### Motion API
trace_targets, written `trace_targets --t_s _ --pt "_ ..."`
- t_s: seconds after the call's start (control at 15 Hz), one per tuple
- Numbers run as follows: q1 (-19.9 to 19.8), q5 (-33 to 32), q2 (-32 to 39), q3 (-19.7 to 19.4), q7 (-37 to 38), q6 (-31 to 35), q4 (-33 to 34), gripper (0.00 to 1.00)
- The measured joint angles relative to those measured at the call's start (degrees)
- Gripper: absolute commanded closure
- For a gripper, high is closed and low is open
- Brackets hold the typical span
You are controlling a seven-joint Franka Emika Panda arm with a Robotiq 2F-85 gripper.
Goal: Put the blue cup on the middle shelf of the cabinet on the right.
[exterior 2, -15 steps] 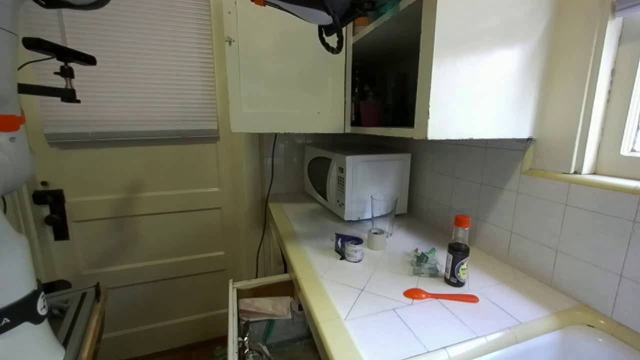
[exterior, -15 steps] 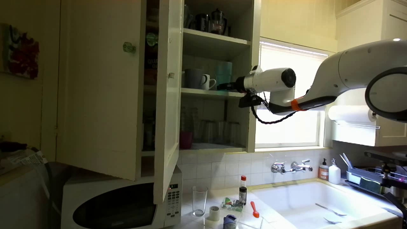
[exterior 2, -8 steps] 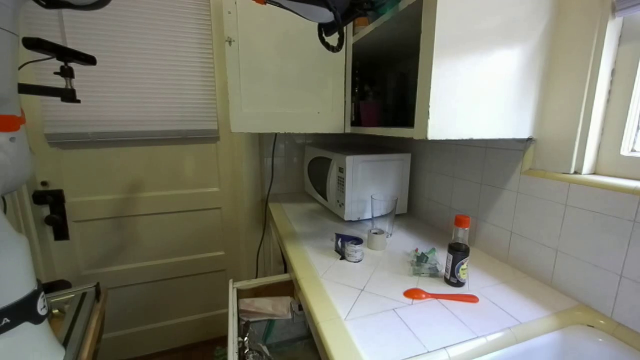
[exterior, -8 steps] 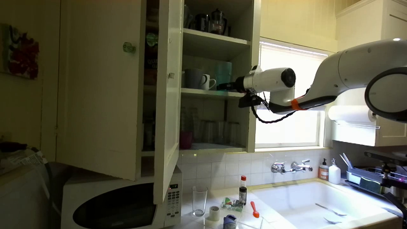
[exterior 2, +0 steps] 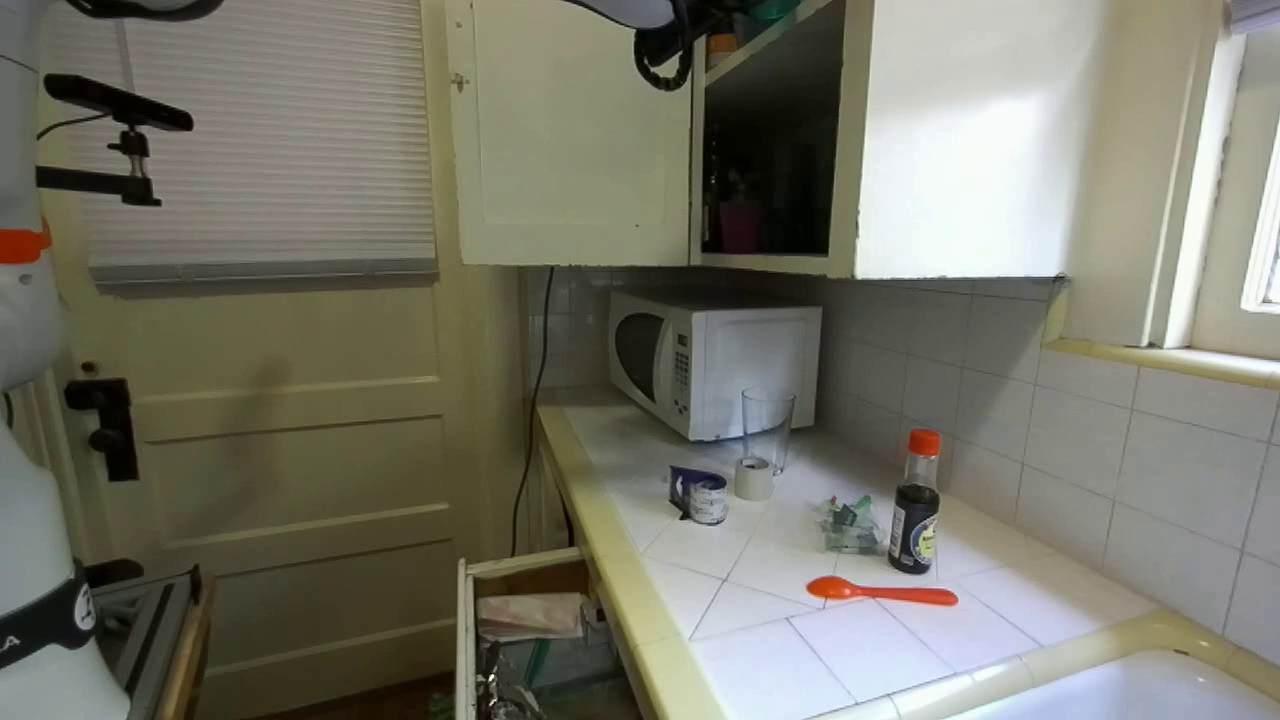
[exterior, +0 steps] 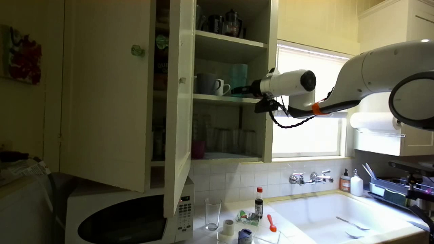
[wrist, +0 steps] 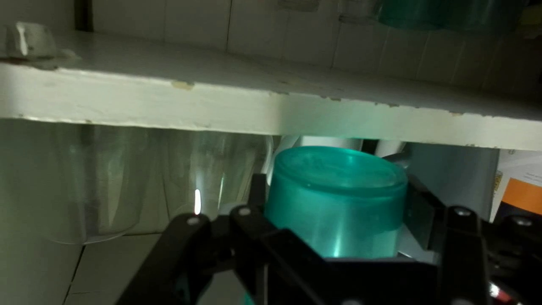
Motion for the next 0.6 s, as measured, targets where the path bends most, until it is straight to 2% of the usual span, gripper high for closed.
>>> trace_targets --t_s 0.6 --pt "0.66 -1.58 0.06 0.2 1.9 0.0 -0.24 0.48"
